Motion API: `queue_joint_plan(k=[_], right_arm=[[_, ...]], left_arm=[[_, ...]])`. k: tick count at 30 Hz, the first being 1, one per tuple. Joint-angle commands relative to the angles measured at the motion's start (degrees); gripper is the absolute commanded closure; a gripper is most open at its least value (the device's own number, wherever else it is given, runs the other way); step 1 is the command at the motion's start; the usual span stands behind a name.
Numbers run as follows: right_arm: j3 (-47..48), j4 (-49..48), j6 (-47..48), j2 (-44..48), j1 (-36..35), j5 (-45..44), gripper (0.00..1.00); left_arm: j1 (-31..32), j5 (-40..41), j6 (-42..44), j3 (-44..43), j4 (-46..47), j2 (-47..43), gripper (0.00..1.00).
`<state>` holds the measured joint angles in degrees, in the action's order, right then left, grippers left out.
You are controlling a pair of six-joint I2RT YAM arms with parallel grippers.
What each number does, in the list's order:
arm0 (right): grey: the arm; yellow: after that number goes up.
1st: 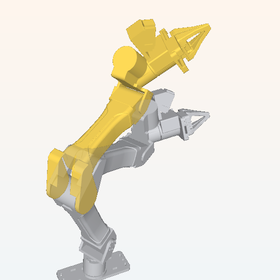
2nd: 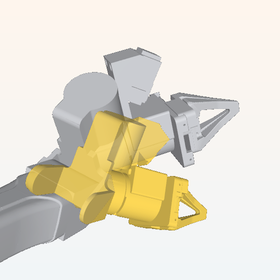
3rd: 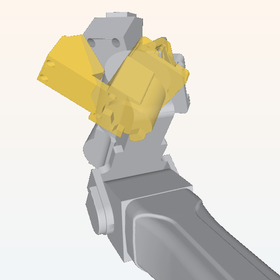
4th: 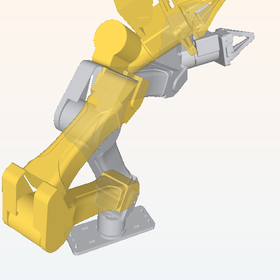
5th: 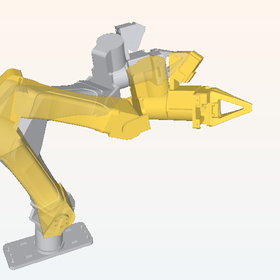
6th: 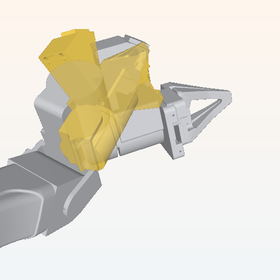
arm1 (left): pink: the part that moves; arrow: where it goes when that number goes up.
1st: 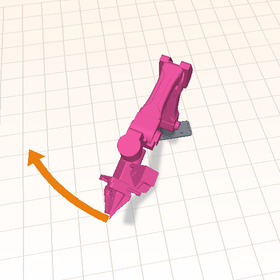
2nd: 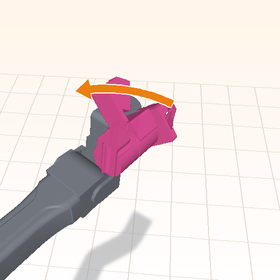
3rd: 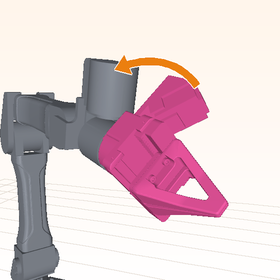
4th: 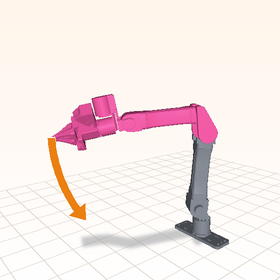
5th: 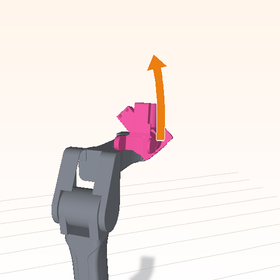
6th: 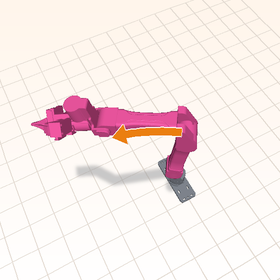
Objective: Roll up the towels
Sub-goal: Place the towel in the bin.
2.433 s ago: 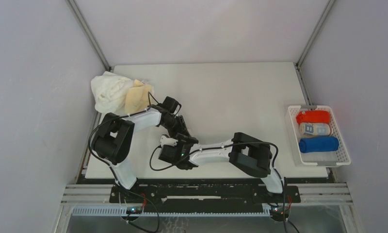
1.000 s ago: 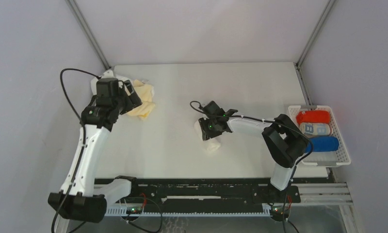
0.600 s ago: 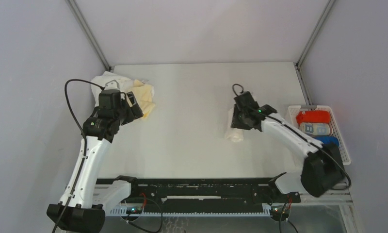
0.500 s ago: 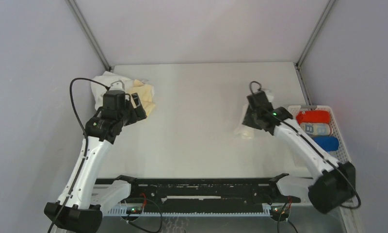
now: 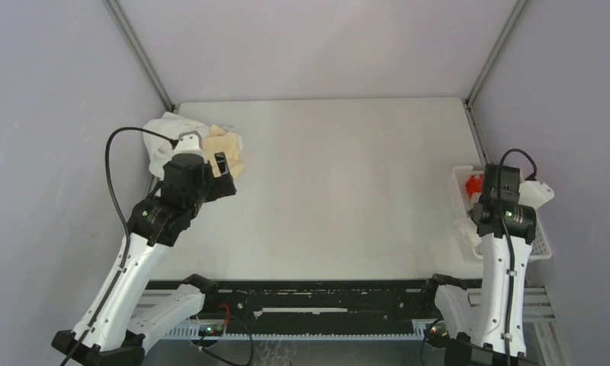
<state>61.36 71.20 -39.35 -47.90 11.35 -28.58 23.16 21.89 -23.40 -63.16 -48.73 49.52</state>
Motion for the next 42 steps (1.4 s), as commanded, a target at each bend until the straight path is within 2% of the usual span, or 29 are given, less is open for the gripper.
queue_joint_plan(k=[1, 6, 11, 15, 24, 34, 42], right_arm=[[2.25, 1.22, 3.54, -1.73, 8.45, 0.22, 1.0], [2.48, -1.27, 5.46, -6.77, 17.99, 1.68, 1.0], [1.44, -3.34, 3.63, -13.31, 23.57, -0.14, 1.0], [-0.29, -5.04, 0.5, -16.49, 24.77, -3.22, 1.0], [-0.33, -8.09, 2.18, -23.9, 27.76, -7.94, 1.0], [-3.0, -14.51, 4.17, -29.74, 28.01, -8.28, 1.0], [-7.47, -21.87, 6.78, -32.19, 28.24, -2.67, 1.0]], left_arm=[[1.08, 3.64, 1.07, 0.85, 1.63, -2.31, 0.03], [1.49, 3.08, 1.23, 1.57, 2.39, -3.27, 0.0], [1.55, 3.01, 1.26, 2.11, 2.76, -3.47, 0.0], [1.52, 3.33, 1.2, 2.24, 2.9, -2.99, 0.0], [1.5, 3.76, 1.2, 2.43, 2.86, -1.34, 0.0], [1.52, 4.33, 1.18, 2.93, 2.94, -0.23, 0.0], [1.54, 4.83, 1.15, 3.21, 3.03, 0.31, 0.0]])
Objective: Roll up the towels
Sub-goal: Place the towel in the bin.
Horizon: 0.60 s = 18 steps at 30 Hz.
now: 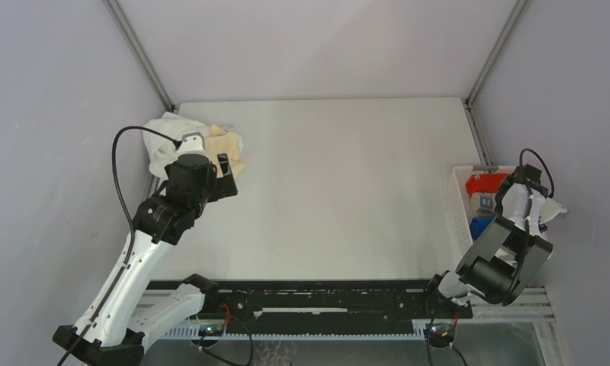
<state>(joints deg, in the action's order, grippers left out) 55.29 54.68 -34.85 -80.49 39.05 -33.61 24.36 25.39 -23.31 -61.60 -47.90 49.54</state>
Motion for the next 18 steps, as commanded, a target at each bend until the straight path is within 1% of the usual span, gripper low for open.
queue_joint_plan(k=[1, 7, 10, 14, 17, 18], right_arm=[[-1.88, -6.29, 2.47, 0.5, 0.7, 3.17, 1.0], [-5.18, -12.9, 5.49, 0.98, 5.58, 15.06, 1.0], [-6.61, -14.78, 6.26, 1.03, 7.93, 18.27, 1.0], [-7.73, -15.71, 7.92, 0.44, 9.44, 18.89, 1.0], [-8.64, -16.44, 8.31, 0.6, 9.88, 16.7, 1.0], [-10.25, -17.98, 7.93, 2.99, 10.06, 14.4, 1.0]], left_arm=[[0.29, 1.27, 1.07, 1.66, 2.26, 0.35, 0.0], [0.22, 1.33, 1.07, 1.66, 2.28, 0.68, 0.0], [0.15, 1.33, 1.07, 1.74, 2.24, 0.79, 0.0], [0.08, 1.23, 1.05, 1.68, 2.33, 0.89, 0.0], [0.07, 1.16, 1.0, 1.74, 2.28, 0.82, 0.0], [0.07, 1.49, 0.91, 1.75, 2.28, 0.73, 0.0]])
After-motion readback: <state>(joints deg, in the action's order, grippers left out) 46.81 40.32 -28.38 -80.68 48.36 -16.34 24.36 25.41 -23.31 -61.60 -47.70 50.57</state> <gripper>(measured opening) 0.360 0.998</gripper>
